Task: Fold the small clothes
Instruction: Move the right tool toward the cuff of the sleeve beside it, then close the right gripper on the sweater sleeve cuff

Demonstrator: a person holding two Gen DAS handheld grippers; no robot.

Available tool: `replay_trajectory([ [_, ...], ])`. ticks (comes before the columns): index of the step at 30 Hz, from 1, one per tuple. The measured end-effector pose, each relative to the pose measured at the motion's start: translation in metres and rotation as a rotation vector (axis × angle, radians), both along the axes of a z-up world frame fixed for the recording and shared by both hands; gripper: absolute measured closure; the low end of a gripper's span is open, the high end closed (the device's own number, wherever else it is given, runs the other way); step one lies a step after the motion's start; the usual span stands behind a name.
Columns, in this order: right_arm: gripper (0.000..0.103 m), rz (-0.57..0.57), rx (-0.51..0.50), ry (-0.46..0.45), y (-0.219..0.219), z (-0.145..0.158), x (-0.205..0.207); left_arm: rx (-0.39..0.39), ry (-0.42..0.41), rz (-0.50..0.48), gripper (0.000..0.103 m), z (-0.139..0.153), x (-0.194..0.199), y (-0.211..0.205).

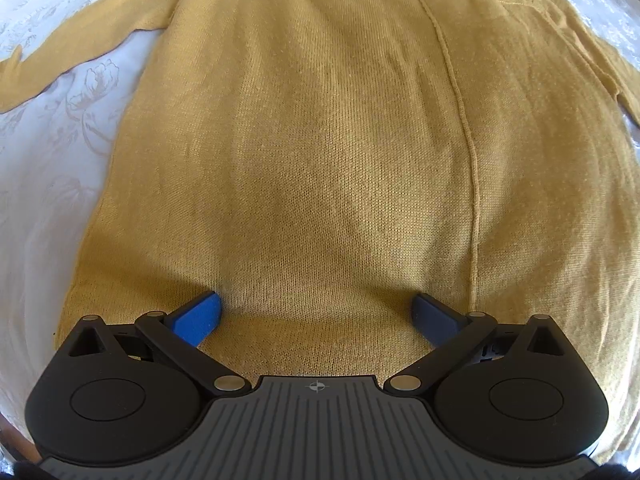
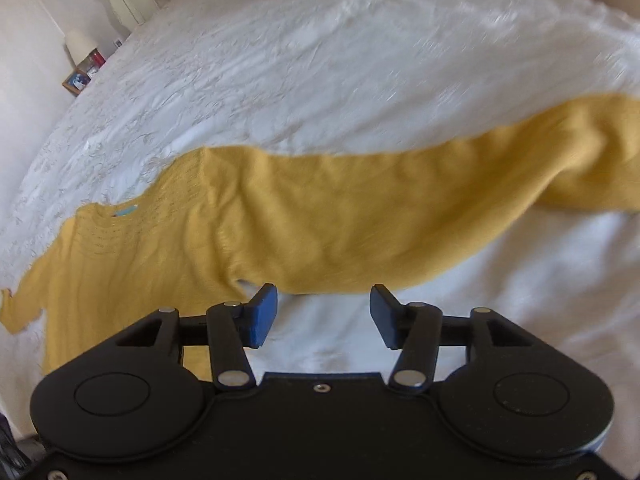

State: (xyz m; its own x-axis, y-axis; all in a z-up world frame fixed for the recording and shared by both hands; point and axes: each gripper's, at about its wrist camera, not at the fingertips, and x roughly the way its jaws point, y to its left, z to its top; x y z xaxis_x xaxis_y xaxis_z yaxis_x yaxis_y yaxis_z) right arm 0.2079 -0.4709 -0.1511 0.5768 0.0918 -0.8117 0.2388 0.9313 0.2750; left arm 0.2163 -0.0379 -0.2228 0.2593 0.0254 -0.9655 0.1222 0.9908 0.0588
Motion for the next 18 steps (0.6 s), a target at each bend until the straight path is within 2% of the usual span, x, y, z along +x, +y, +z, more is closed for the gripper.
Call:
replay_trajectory([
  [3,0.043,-0.034,-0.053,-0.016,-0.034,0.016,-0.009,0.006,-0.002,0.007,0.000,0.000,-0.003,-0.001],
  [7,0.036,-0.101,-0.133,-0.034,-0.079,0.033,-0.016,0.020,0.011,0.020,0.000,0.002,-0.003,-0.006],
  [12,0.030,-0.174,-0.252,-0.008,-0.129,0.031,-0.020,0.035,0.026,0.046,0.000,0.009,-0.002,-0.015],
  [15,0.024,-0.232,-0.253,0.021,-0.156,0.019,-0.024,0.044,0.016,0.075,0.000,0.013,-0.005,-0.020],
  [18,0.024,-0.261,-0.191,0.036,-0.174,0.004,-0.025,0.047,-0.006,0.110,0.000,0.018,-0.011,-0.021],
])
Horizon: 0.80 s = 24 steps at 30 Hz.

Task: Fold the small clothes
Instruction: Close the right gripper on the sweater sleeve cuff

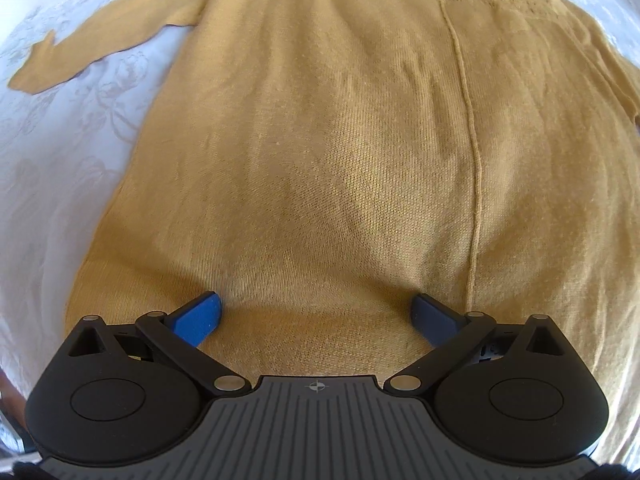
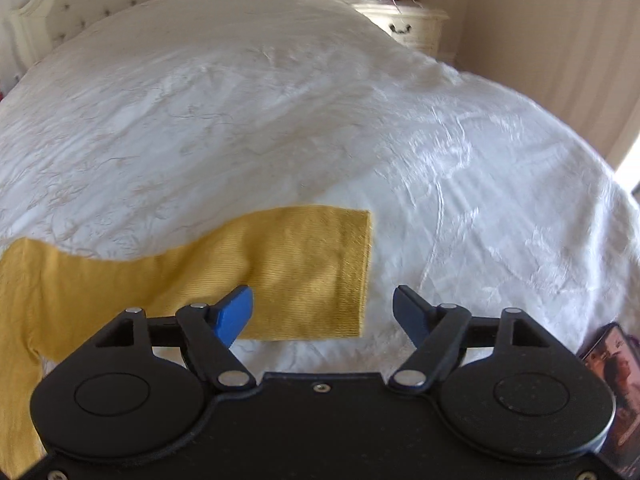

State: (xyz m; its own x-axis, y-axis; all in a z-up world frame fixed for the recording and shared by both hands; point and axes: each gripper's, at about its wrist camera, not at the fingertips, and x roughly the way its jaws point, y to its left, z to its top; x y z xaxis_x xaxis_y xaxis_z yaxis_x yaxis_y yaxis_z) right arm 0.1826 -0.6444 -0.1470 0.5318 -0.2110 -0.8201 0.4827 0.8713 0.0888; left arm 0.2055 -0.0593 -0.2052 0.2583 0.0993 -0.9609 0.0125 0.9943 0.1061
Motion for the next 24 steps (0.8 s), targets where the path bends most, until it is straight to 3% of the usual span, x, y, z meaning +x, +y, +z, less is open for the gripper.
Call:
replay_trajectory([
  [3,0.023,0.002,0.060,0.008,-0.005,-0.017,0.007,-0.002,-0.014,0.028,0.001,0.007,-0.007,-0.005],
  [7,0.012,0.002,0.119,-0.006,-0.011,-0.030,0.015,-0.026,0.009,0.035,0.001,0.014,-0.015,-0.007],
  [9,0.014,-0.001,0.149,-0.018,-0.016,-0.032,0.018,-0.035,0.041,0.031,0.001,0.016,-0.015,-0.011],
  [10,0.027,0.005,0.159,-0.020,-0.018,-0.031,0.020,-0.036,0.043,0.031,0.001,0.020,-0.017,-0.009],
  [13,0.088,0.041,0.208,-0.014,-0.026,-0.023,0.025,-0.030,-0.014,0.037,0.002,0.031,-0.020,-0.011],
  [18,0.089,0.100,0.219,-0.085,-0.027,0.022,0.029,-0.070,-0.077,0.026,0.002,0.052,-0.014,-0.013],
  [24,0.089,0.144,0.249,-0.254,-0.023,0.104,0.036,-0.116,-0.145,-0.018,0.002,0.065,-0.002,-0.018],
])
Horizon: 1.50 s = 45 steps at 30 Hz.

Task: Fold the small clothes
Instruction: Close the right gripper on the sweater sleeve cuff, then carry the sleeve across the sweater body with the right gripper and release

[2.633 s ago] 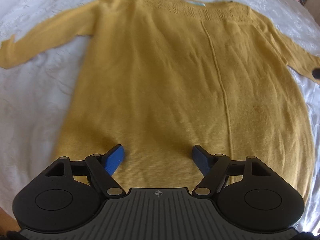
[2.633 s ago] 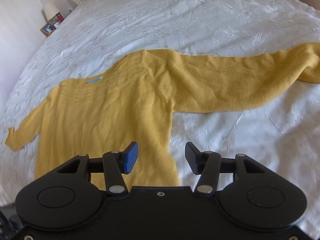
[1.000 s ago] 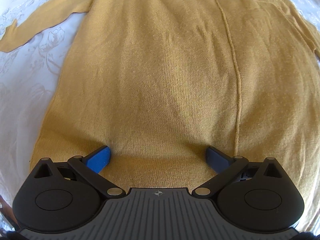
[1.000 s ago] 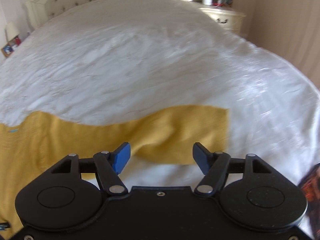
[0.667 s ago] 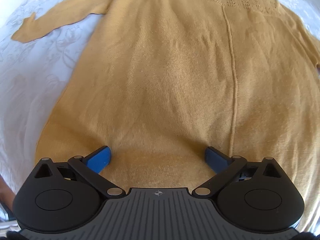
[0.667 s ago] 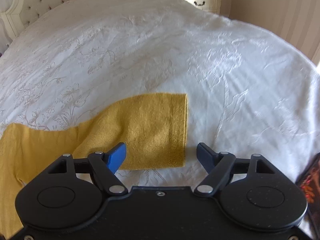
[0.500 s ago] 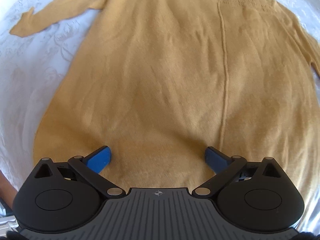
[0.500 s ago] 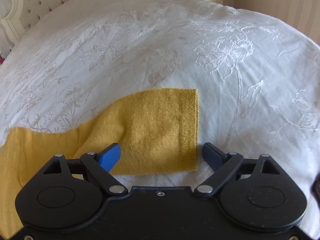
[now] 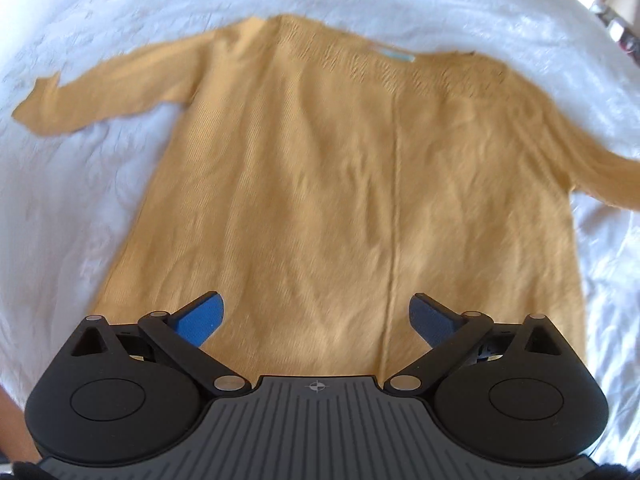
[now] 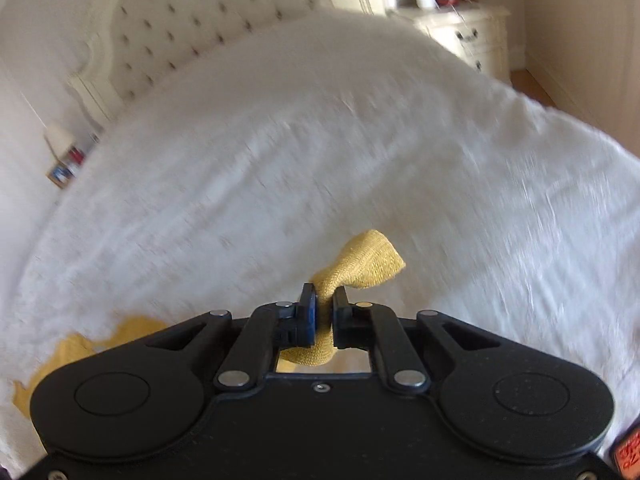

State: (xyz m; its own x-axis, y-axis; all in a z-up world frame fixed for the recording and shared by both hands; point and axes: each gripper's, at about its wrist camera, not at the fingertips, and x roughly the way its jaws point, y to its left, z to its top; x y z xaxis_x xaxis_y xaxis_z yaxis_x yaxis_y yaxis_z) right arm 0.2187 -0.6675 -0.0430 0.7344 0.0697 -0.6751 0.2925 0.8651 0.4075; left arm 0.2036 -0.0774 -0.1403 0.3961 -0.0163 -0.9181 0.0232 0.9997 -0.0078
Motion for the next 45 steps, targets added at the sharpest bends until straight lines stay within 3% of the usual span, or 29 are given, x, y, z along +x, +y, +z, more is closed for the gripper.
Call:
replay_trajectory([
  [4,0.089,0.047,-0.023,-0.032,0.032,0.023,0.013,-0.022,-0.028,-0.037,0.002,0.000,0.011,0.001],
  [11,0.089,0.124,-0.008,0.014,0.123,0.012,0.044,-0.017,-0.059,-0.121,0.002,0.002,0.016,0.020],
  [20,0.088,0.316,0.109,-0.105,0.283,0.035,0.103,0.003,-0.084,-0.159,0.002,0.010,0.016,0.094],
  [25,0.088,0.435,0.166,-0.077,0.381,0.010,0.135,0.000,-0.085,-0.125,0.002,0.012,0.023,0.139],
  [31,0.087,0.550,0.105,0.031,0.478,-0.036,0.153,-0.005,-0.071,-0.099,0.002,0.010,0.031,0.181],
  [36,0.077,0.580,0.082,0.063,0.514,-0.064,0.147,-0.019,-0.063,-0.087,0.002,0.009,0.040,0.204],
  [38,0.049,0.572,0.082,0.043,0.519,-0.069,0.144,-0.029,-0.064,-0.090,0.002,0.009,0.044,0.208],
  [40,0.036,0.541,0.064,0.020,0.519,-0.070,0.137,-0.043,-0.070,-0.102,0.002,0.010,0.051,0.210],
  [42,0.035,0.507,0.039,0.038,0.515,-0.073,0.130,-0.053,-0.080,-0.116,0.002,0.010,0.059,0.209],
  [45,0.025,0.452,0.005,0.092,0.499,-0.085,0.115,-0.072,-0.095,-0.147,0.002,0.011,0.074,0.202],
])
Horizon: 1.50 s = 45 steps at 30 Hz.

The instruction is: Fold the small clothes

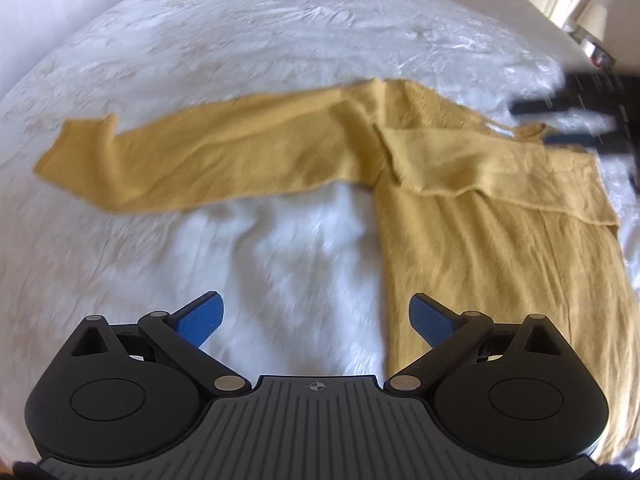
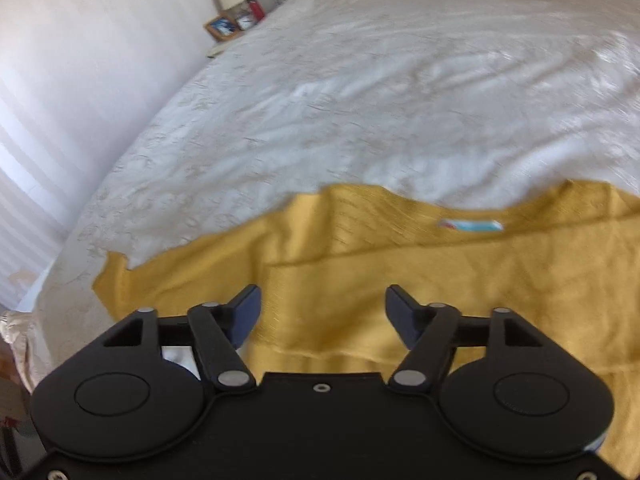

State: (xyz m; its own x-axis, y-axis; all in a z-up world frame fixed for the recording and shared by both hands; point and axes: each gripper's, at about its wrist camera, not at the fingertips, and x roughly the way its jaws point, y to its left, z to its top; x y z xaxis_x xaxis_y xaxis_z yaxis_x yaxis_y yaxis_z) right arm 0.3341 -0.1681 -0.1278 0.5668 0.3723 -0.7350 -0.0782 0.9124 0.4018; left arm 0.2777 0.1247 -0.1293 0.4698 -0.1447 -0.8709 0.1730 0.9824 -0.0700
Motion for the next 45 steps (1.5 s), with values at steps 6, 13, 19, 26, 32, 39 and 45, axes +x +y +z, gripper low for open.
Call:
replay_trajectory([
  [6,0.021,-0.067,-0.116,0.099,-0.039,-0.025,-0.048,-0.051,0.005,-0.073,0.002,-0.004,0.036,-0.027],
  [13,0.018,-0.095,-0.123,0.192,-0.072,-0.050,-0.081,-0.064,-0.063,-0.117,0.002,-0.003,0.069,-0.063],
  [19,0.014,-0.091,-0.081,0.231,-0.087,-0.071,-0.090,-0.052,-0.111,-0.182,0.002,-0.008,0.094,-0.093],
  [26,0.007,-0.055,-0.038,0.254,-0.093,-0.084,-0.087,-0.012,-0.062,-0.224,0.002,-0.037,0.131,-0.114],
  [32,0.000,-0.006,-0.026,0.254,-0.092,-0.092,-0.085,0.015,0.008,-0.199,0.006,-0.058,0.158,-0.113],
  [39,0.000,0.015,-0.029,0.245,-0.092,-0.098,-0.086,-0.025,0.017,-0.193,0.045,-0.056,0.151,-0.109],
  [45,0.000,0.015,-0.033,0.238,-0.094,-0.098,-0.088,-0.030,-0.001,-0.222,0.068,-0.049,0.145,-0.114],
])
